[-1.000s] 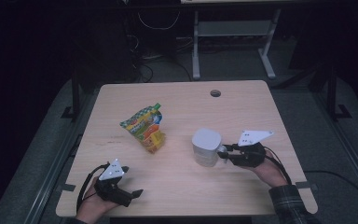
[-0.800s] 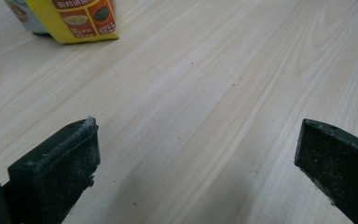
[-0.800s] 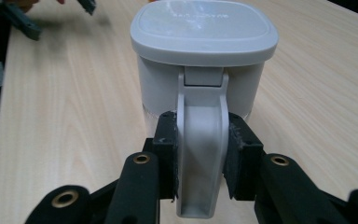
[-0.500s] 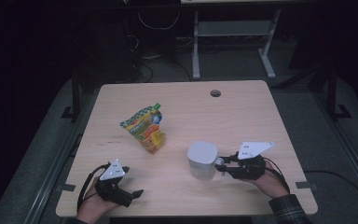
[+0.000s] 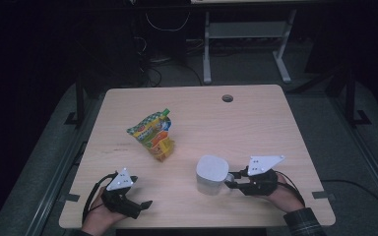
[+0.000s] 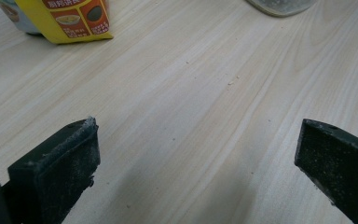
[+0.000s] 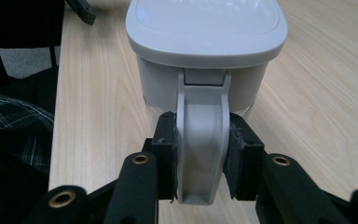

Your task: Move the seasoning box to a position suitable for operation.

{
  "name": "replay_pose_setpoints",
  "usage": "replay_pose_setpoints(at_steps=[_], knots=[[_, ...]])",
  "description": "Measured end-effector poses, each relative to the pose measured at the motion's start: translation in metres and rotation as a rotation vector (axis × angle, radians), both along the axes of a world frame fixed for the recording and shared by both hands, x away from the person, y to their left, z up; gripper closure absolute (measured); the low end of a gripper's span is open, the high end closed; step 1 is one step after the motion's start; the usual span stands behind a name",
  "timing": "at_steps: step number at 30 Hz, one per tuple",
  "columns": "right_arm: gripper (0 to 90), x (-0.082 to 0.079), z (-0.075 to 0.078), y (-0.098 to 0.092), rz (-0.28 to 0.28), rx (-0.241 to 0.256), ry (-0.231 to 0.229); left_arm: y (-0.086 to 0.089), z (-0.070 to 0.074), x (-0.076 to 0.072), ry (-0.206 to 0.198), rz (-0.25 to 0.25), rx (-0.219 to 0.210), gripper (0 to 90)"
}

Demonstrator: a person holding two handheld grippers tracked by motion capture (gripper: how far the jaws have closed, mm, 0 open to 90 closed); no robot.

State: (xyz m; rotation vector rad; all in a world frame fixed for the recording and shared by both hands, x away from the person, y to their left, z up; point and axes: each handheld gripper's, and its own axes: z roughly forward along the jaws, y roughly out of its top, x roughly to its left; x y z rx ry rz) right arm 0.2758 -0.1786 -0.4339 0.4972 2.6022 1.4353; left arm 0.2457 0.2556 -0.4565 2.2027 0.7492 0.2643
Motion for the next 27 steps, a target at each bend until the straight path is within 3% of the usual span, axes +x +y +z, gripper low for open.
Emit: replay_pose_setpoints(at_steps=[7, 14, 18, 23, 27], knots=[[54.3, -0.002, 0.003, -0.007, -0.045, 0.029, 0.026, 0.0, 0.0, 0.0, -0.002, 0.001, 0.001, 0.0], [51.1, -0.02, 0.002, -0.027, -0.127, 0.056, 0.036, 0.0, -0.001, -0.001, -0.003, 0.0, 0.007, 0.0], [64.8, -0.03, -0.001, -0.037, -0.169, 0.087, 0.06, 0.0, -0.002, 0.0, -0.002, -0.002, 0.012, 0.0], [87.0, -0.035, -0.004, -0.033, -0.154, 0.097, 0.087, 0.001, -0.002, 0.0, -0.003, -0.003, 0.014, 0.0], [89.4, -0.035, -0.005, -0.026, -0.13, 0.088, 0.089, 0.0, -0.002, 0.001, 0.002, -0.003, 0.013, 0.0]])
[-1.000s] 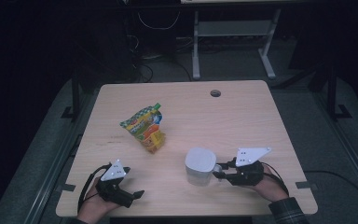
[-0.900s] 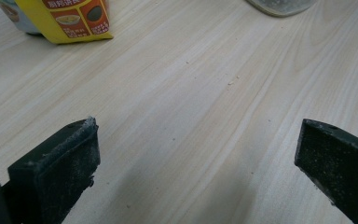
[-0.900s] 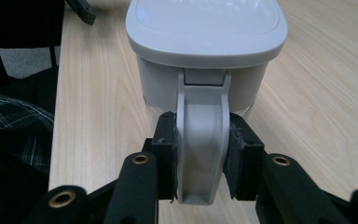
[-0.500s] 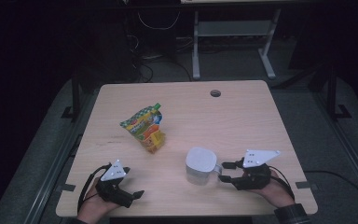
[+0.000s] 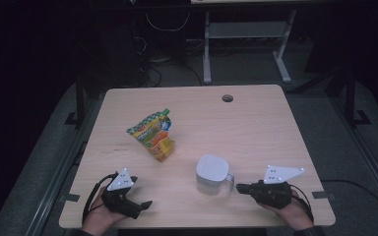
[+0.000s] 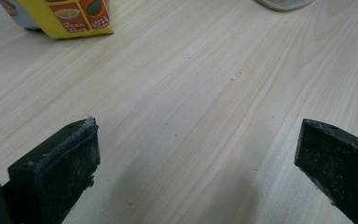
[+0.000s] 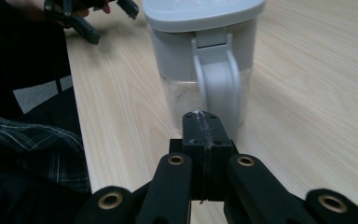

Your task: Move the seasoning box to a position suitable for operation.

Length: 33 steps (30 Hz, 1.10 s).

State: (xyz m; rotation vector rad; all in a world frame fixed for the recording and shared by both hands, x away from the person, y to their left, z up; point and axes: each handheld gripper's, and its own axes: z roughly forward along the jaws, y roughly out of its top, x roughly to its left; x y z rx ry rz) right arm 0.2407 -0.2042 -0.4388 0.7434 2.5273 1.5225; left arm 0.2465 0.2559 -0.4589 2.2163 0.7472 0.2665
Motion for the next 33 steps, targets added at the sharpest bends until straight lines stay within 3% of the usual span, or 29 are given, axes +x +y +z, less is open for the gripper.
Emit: replay_pose_setpoints(at_steps=[15, 21, 33], knots=[[89.4, 0.003, -0.006, 0.021, 0.039, -0.047, -0.014, 0.001, 0.0, 0.0, -0.005, -0.008, -0.005, 0.0], [89.5, 0.004, -0.006, 0.017, 0.019, -0.056, -0.025, -0.001, 0.0, -0.001, -0.011, -0.017, 0.013, 0.0], [89.5, 0.016, -0.004, 0.008, -0.033, -0.057, -0.04, -0.002, 0.0, -0.001, -0.008, -0.016, 0.01, 0.0]])
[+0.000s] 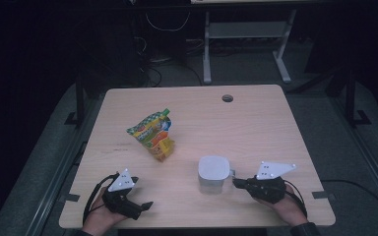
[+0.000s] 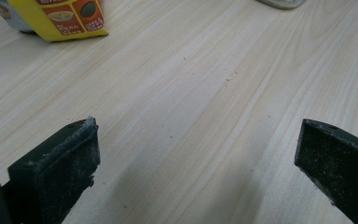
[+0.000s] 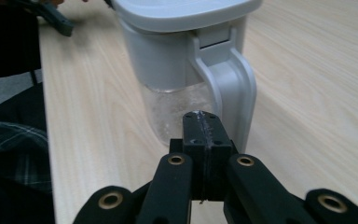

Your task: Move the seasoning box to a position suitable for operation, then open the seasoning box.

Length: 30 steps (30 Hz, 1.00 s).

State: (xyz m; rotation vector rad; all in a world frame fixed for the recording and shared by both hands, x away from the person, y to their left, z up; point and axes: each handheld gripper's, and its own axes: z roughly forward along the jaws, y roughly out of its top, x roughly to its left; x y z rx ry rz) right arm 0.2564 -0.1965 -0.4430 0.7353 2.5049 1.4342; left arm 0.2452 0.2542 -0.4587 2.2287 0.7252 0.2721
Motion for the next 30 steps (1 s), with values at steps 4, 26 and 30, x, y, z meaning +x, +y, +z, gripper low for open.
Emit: replay_pose_setpoints(at_steps=[4, 26, 30], knots=[[89.6, 0.005, 0.0, -0.002, -0.02, -0.004, -0.011, 0.0, 0.0, 0.0, 0.004, 0.001, 0.0, 0.0], [89.5, 0.001, 0.017, -0.03, -0.103, 0.111, 0.003, 0.0, -0.001, 0.0, 0.007, 0.007, -0.005, 0.0], [89.5, 0.004, 0.019, -0.028, -0.095, 0.112, 0.003, 0.001, -0.001, 0.001, 0.011, 0.01, -0.005, 0.0]])
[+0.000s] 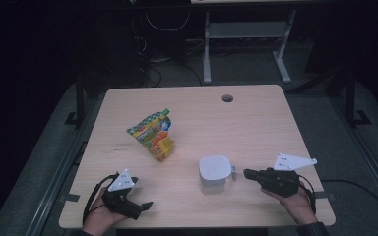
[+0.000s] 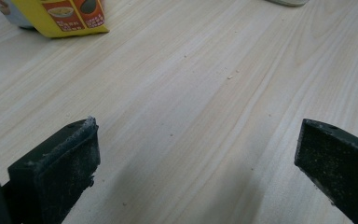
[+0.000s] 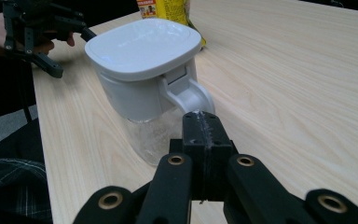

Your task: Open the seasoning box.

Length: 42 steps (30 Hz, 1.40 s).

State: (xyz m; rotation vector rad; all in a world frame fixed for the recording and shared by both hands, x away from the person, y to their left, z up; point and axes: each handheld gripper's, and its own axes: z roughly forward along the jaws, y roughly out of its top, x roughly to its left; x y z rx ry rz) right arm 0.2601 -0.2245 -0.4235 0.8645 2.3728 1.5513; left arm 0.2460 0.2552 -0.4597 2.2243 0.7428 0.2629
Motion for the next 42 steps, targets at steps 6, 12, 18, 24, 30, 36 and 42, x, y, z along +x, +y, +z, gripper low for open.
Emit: replay_pose_setpoints(at_steps=[6, 12, 18, 24, 30, 36, 42], knots=[[89.5, 0.007, 0.006, 0.006, 0.008, 0.001, -0.019, -0.001, 0.0, 0.0, 0.001, -0.001, 0.003, 0.0], [89.6, 0.013, 0.016, 0.011, 0.007, 0.02, -0.041, -0.001, 0.0, 0.001, 0.015, 0.001, -0.001, 0.0], [89.6, 0.023, 0.028, 0.018, 0.017, 0.054, -0.055, -0.001, 0.0, 0.001, 0.019, 0.012, -0.009, 0.0], [89.6, 0.031, 0.038, 0.027, 0.032, 0.071, -0.061, -0.002, 0.0, 0.0, 0.01, 0.007, -0.008, 0.0], [89.5, 0.027, 0.035, 0.033, 0.05, 0.062, -0.05, -0.001, 0.0, 0.0, 0.001, 0.004, -0.012, 0.0], [89.5, 0.024, 0.03, 0.037, 0.074, 0.044, -0.036, -0.002, 0.0, -0.001, -0.001, 0.002, -0.015, 0.0], [89.5, 0.022, 0.029, 0.04, 0.08, 0.028, -0.039, -0.001, -0.001, -0.001, 0.0, 0.001, -0.014, 0.0]])
